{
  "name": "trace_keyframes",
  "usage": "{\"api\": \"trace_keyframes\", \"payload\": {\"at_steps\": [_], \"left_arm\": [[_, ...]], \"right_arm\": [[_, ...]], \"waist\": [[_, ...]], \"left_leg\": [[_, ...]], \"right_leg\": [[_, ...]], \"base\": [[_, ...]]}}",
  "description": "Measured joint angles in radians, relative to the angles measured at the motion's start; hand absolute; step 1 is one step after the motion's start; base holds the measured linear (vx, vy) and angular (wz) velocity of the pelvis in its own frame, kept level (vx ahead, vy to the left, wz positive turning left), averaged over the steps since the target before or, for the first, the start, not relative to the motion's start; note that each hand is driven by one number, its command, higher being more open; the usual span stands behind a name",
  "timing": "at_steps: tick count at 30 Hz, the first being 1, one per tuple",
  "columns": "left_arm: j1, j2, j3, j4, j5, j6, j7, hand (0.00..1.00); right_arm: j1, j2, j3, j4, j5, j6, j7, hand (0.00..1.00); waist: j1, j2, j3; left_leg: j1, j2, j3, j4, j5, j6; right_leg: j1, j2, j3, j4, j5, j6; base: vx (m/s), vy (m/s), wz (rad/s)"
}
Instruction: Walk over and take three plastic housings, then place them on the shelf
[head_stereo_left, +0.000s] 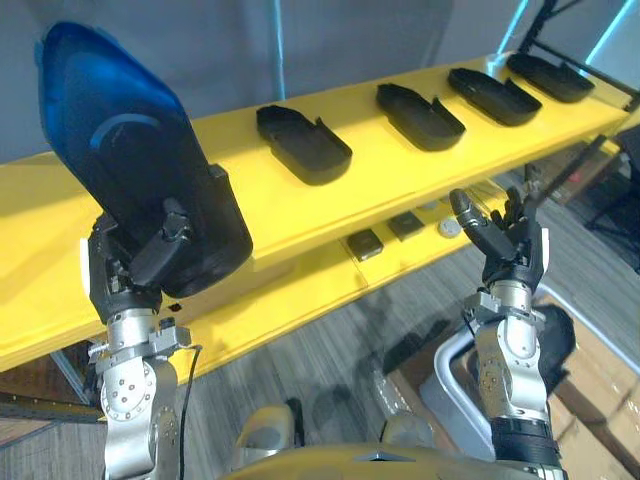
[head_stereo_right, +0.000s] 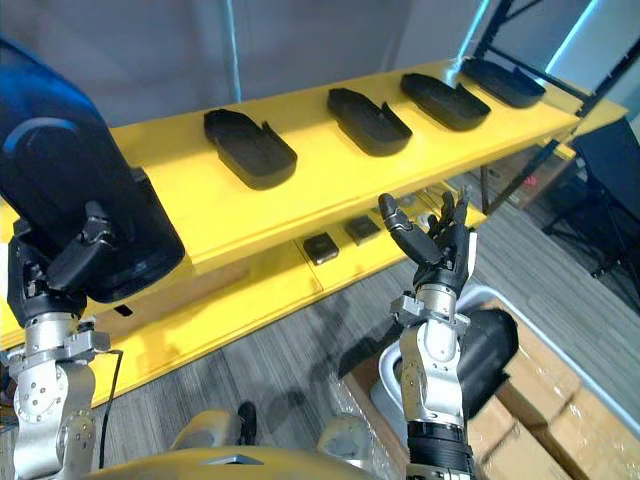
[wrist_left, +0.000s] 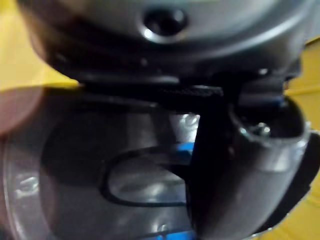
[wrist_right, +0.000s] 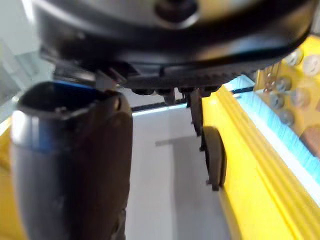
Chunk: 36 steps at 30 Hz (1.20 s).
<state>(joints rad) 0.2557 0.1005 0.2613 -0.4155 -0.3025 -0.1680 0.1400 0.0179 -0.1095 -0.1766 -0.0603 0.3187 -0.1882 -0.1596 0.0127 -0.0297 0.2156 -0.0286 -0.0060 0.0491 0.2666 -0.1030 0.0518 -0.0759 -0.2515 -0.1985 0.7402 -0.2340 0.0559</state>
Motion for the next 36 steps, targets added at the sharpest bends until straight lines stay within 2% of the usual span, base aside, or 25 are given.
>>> {"api": "trace_keyframes", "payload": {"at_steps": [2,3,4,5,6,8,10,12,14,15,17,19,20,24,27,29,31,32,33,35,36], "left_arm": [[-0.059,0.011,0.001,0.004,0.0,0.0,0.006,0.0],[-0.066,0.016,-0.004,0.005,-0.001,0.0,0.006,0.0],[-0.068,0.02,-0.017,0.005,-0.001,0.0,0.005,0.0],[-0.066,0.022,-0.032,0.005,0.001,0.0,0.006,0.0],[-0.061,0.013,-0.042,0.005,0.001,0.001,0.01,0.0],[-0.046,-0.012,-0.083,0.005,0.0,0.001,0.016,0.0],[-0.047,-0.021,-0.129,0.005,0.0,0.004,0.009,0.0],[-0.051,-0.024,-0.172,0.003,0.0,0.02,-0.02,0.0],[-0.053,-0.025,-0.191,0.003,-0.001,0.022,-0.076,0.0],[-0.054,-0.025,-0.192,0.002,-0.001,0.022,-0.092,0.0],[-0.055,-0.025,-0.183,0.002,-0.001,0.022,-0.091,0.0],[-0.056,-0.025,-0.173,0.002,-0.002,0.022,-0.087,0.0],[-0.056,-0.025,-0.168,0.002,-0.002,0.022,-0.087,0.0],[-0.051,-0.027,-0.154,0.002,-0.002,0.022,-0.074,0.0],[-0.048,-0.051,-0.143,-0.009,-0.001,0.02,-0.036,0.0],[-0.047,-0.066,-0.137,-0.008,-0.001,0.021,-0.035,0.0],[-0.046,-0.069,-0.129,-0.008,-0.001,0.021,-0.037,0.0],[-0.047,-0.071,-0.116,-0.011,-0.003,0.019,-0.047,0.0],[-0.047,-0.071,-0.113,-0.01,-0.003,0.019,-0.056,0.0],[-0.04,-0.071,-0.107,-0.01,-0.006,0.016,-0.083,0.0],[-0.04,-0.071,-0.111,-0.01,-0.005,0.016,-0.099,0.0]], "right_arm": [[0.003,-0.016,-0.009,-0.04,-0.001,-0.004,0.036,1.0],[0.006,-0.022,-0.009,-0.051,-0.003,-0.004,0.04,1.0],[0.009,-0.035,-0.009,-0.075,-0.049,-0.003,0.032,1.0],[0.007,-0.048,-0.006,-0.112,-0.082,-0.004,0.023,1.0],[0.002,-0.056,-0.006,-0.126,-0.085,-0.004,0.022,1.0],[-0.013,-0.09,0.003,-0.165,-0.077,-0.005,0.014,1.0],[-0.025,-0.095,0.003,-0.174,-0.076,-0.005,0.003,1.0],[-0.024,-0.089,-0.013,-0.181,-0.071,-0.005,-0.006,1.0],[-0.003,-0.077,-0.052,-0.195,-0.066,-0.002,-0.011,1.0],[0.013,-0.075,-0.07,-0.207,-0.066,-0.002,-0.016,1.0],[0.015,-0.068,-0.087,-0.21,-0.065,-0.003,-0.014,1.0],[0.016,-0.056,-0.104,-0.212,-0.066,-0.018,-0.014,1.0],[0.016,-0.035,-0.113,-0.212,-0.064,-0.022,-0.015,1.0],[0.018,0.012,-0.095,-0.213,-0.025,-0.041,0.021,1.0],[0.027,0.032,-0.058,-0.234,0.033,-0.092,0.066,1.0],[0.03,0.035,-0.045,-0.234,0.045,-0.104,0.066,1.0],[0.024,0.035,-0.041,-0.234,0.038,-0.106,0.064,1.0],[0.012,0.035,-0.041,-0.236,0.038,-0.111,0.06,1.0],[0.008,0.036,-0.038,-0.236,0.04,-0.111,0.058,1.0],[0.005,0.033,-0.033,-0.238,0.041,-0.111,0.051,1.0],[0.005,0.026,-0.028,-0.239,0.042,-0.111,0.037,1.0]], "waist": [[-0.021,0.002,0.0],[-0.024,0.001,-0.001],[-0.023,-0.007,-0.005],[-0.012,-0.027,-0.018],[-0.009,-0.022,-0.022],[0.016,0.017,-0.047],[0.01,0.032,-0.058],[-0.002,0.035,-0.063],[-0.028,0.037,-0.065],[-0.025,0.043,-0.068],[-0.027,0.044,-0.075],[-0.047,0.043,-0.075],[-0.044,0.043,-0.075],[-0.042,0.045,-0.077],[-0.045,0.06,-0.074],[-0.04,0.064,-0.066],[-0.033,0.062,-0.059],[-0.035,0.053,-0.044],[-0.035,0.059,-0.043],[-0.043,0.059,-0.041],[-0.048,0.077,-0.051]], "left_leg": [[0.0,0.0,-0.075,-0.004,-0.008,-0.012],[0.001,0.0,-0.093,-0.001,-0.012,-0.018],[0.0,-0.01,-0.119,0.016,-0.028,-0.034],[-0.006,-0.031,-0.134,0.042,-0.057,-0.052],[-0.012,-0.03,-0.144,0.064,-0.074,-0.06],[-0.043,0.007,-0.161,0.104,-0.104,-0.085],[-0.048,0.029,-0.16,0.084,-0.1,-0.092],[-0.052,0.059,-0.036,0.054,-0.068,-0.089],[-0.053,0.102,0.145,0.044,-0.051,-0.05],[-0.053,0.106,0.186,0.039,-0.042,-0.048],[-0.052,0.08,0.173,-0.001,-0.017,-0.057],[-0.048,0.05,0.156,-0.041,0.011,-0.053],[-0.038,0.044,0.158,-0.051,0.019,-0.052],[-0.01,0.033,0.16,-0.077,0.027,-0.052],[-0.07,0.051,0.137,0.012,-0.001,-0.058],[-0.103,0.065,0.105,0.071,-0.009,-0.069],[-0.102,0.053,0.089,0.049,0.007,-0.076],[-0.106,0.059,0.105,0.058,-0.021,-0.067],[-0.108,0.078,0.114,0.07,-0.031,-0.055],[-0.112,0.149,0.123,0.092,-0.032,-0.067],[-0.094,0.193,0.122,0.071,-0.019,-0.084]], "right_leg": [[-0.033,0.098,0.131,-0.207,0.002,0.004],[-0.032,0.115,0.16,-0.257,0.012,0.009],[-0.02,0.118,0.163,-0.353,0.077,0.011],[-0.01,0.106,0.148,-0.417,0.182,0.017],[0.011,0.098,0.136,-0.428,0.157,0.024],[0.061,0.133,0.09,-0.523,0.154,0.025],[0.092,0.147,0.039,-0.557,0.156,0.018],[0.121,0.139,-0.016,-0.578,0.154,0.011],[0.147,0.123,-0.077,-0.589,0.151,0.007],[0.145,0.116,-0.084,-0.585,0.149,0.007],[0.134,0.105,-0.076,-0.585,0.144,0.004],[0.131,0.088,-0.08,-0.585,0.144,0.004],[0.133,0.08,-0.081,-0.585,0.146,0.007],[0.155,0.075,-0.076,-0.589,0.147,0.009],[0.156,0.093,-0.089,-0.61,0.149,0.014],[0.165,0.099,-0.11,-0.611,0.149,0.013],[0.166,0.087,-0.123,-0.605,0.149,0.012],[0.167,0.057,-0.148,-0.602,0.153,0.02],[0.168,0.049,-0.152,-0.598,0.153,0.02],[0.169,0.025,-0.153,-0.584,0.141,0.038],[0.163,0.001,-0.149,-0.56,0.13,0.065]], "base": [[0.26,-0.087,1.01],[0.23,-0.129,0.99],[0.22,-0.18,0.78],[0.24,-0.214,0.69],[0.24,-0.233,0.47],[0.19,-0.2,0.42],[0.13,-0.177,0.66],[0.06,-0.099,0.75],[0.03,-0.038,0.8],[0.02,0.009,0.42],[0.0,0.036,0.21],[-0.02,0.072,0.37],[-0.02,0.086,0.21],[-0.05,0.027,-0.01],[-0.07,0.017,0.13],[-0.06,0.035,0.34],[-0.07,0.05,0.37],[-0.1,0.069,0.34],[-0.09,0.083,0.32],[-0.02,0.142,0.16],[0.01,0.239,0.09]]}}
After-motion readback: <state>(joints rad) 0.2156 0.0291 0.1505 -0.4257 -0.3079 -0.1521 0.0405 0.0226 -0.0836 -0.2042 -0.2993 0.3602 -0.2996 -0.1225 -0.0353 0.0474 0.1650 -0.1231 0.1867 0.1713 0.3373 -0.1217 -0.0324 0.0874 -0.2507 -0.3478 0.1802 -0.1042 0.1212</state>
